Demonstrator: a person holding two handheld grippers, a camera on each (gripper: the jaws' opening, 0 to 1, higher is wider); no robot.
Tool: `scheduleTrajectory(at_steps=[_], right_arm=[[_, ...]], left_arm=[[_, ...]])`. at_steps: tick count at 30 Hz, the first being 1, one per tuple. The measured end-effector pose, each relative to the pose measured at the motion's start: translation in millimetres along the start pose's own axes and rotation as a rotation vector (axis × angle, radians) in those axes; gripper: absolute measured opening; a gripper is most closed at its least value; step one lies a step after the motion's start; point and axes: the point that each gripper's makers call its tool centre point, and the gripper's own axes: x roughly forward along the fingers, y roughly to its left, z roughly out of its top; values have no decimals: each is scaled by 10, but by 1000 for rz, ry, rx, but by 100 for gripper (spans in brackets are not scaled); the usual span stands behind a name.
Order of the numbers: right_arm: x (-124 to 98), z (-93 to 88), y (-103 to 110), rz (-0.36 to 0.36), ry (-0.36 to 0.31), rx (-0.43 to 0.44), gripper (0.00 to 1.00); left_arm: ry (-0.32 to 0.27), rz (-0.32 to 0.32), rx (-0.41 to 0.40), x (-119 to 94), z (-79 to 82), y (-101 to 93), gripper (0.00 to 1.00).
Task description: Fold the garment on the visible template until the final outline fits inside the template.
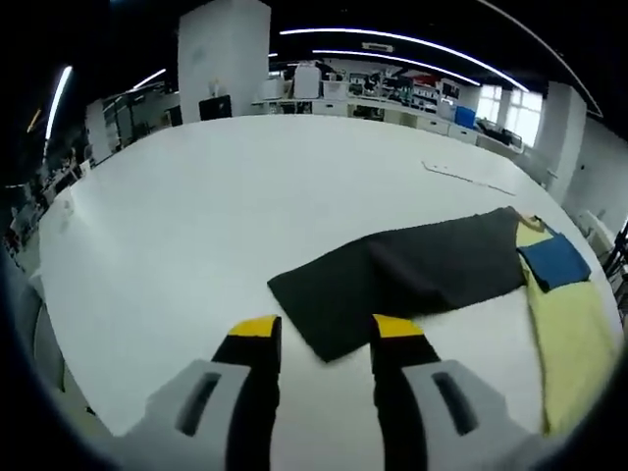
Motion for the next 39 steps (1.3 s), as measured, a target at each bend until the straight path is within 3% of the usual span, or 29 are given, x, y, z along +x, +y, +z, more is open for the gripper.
scheduleTrajectory(at_steps=[14, 17, 27, 34, 39], right_arm=[[-69, -29, -177, -51, -3, 14, 97], [-83, -40, -194, -58, 5, 5, 97], [-96, -100, -240, -83, 21, -7, 96], [-91, -125, -260, -91, 24, 0, 96], [-83, -132, -264, -92, 26, 2, 95]], left_arm=[[22, 63, -59, 71, -196, 4, 30], [16, 89, -38, 76, -186, 22, 28], [39, 165, -82, 109, -216, 74, 26], [46, 170, -103, 120, -215, 82, 23], [38, 173, -136, 131, -207, 154, 14]])
